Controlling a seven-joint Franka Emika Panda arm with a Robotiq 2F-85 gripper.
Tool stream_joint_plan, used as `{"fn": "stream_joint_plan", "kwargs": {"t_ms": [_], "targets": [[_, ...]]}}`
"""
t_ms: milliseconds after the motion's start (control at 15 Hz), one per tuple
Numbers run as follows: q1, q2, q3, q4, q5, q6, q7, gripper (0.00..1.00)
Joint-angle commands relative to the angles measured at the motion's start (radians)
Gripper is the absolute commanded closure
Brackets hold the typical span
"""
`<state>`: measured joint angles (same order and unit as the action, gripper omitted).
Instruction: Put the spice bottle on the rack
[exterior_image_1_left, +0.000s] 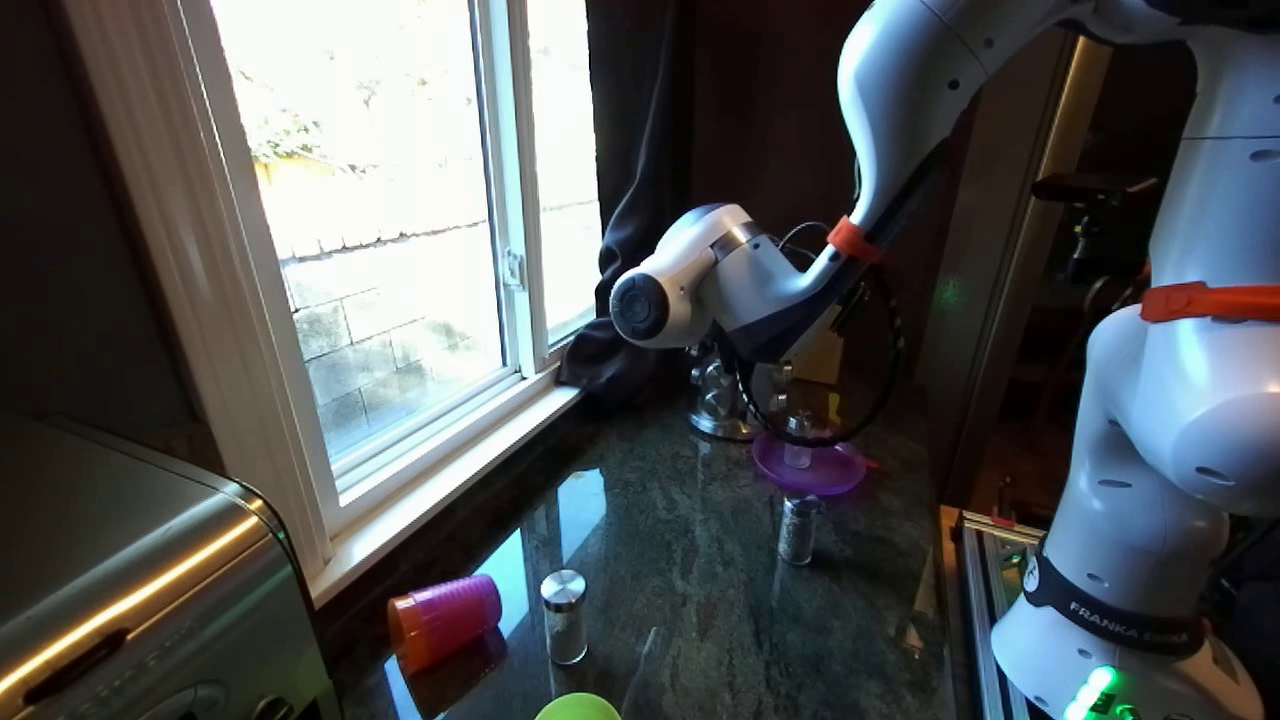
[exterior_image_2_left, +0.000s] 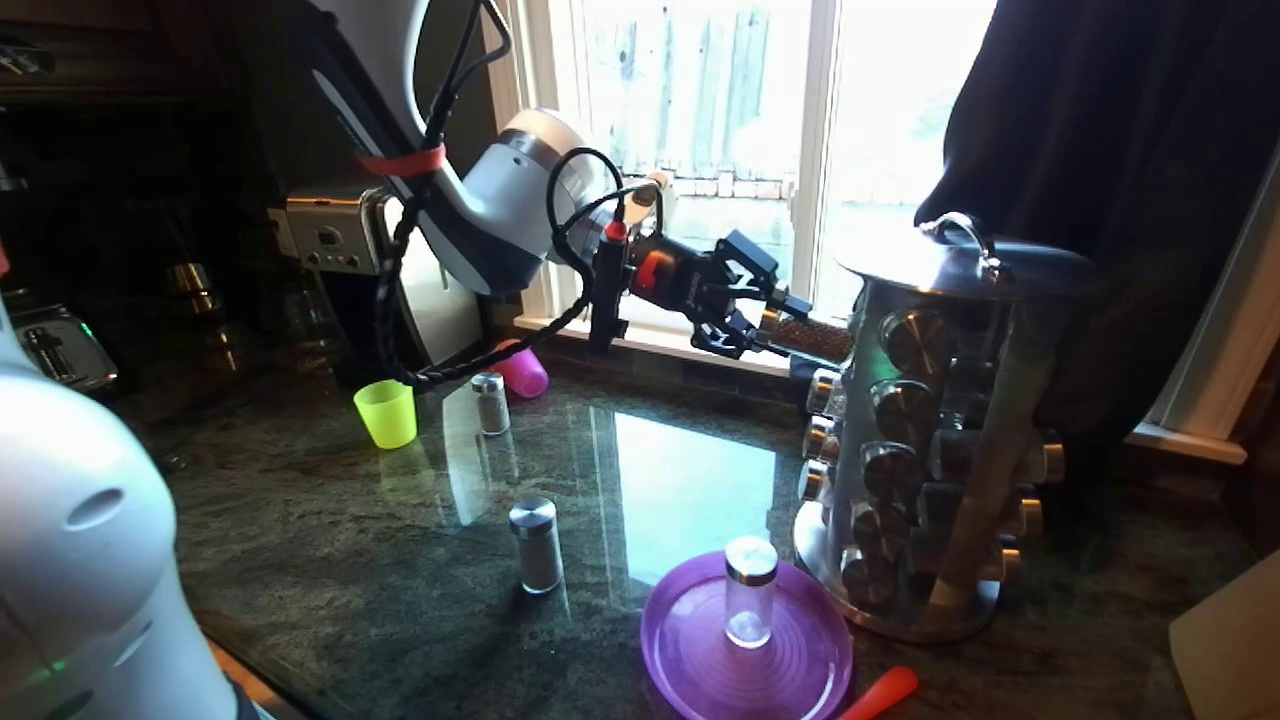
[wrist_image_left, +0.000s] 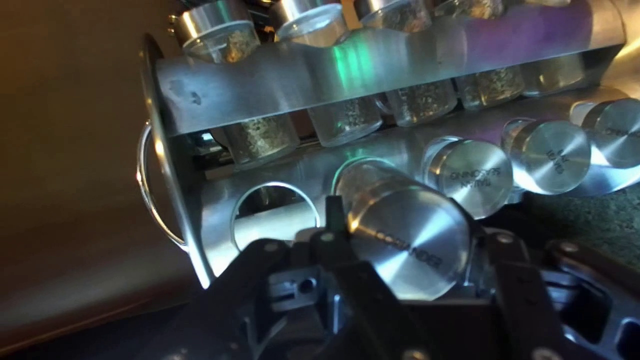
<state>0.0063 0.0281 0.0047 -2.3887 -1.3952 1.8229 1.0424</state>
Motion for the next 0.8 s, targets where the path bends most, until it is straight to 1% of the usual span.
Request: {"fn": "stream_joint_plan", "kwargs": {"t_ms": [0, 733], "targets": [[0.004, 0.014, 0.005, 0.008, -0.005, -0.055, 0.036, 0.76], [-0.017, -0.005, -0.013, 0.000, -0.057, 0.037, 0.008, 0.76]]}}
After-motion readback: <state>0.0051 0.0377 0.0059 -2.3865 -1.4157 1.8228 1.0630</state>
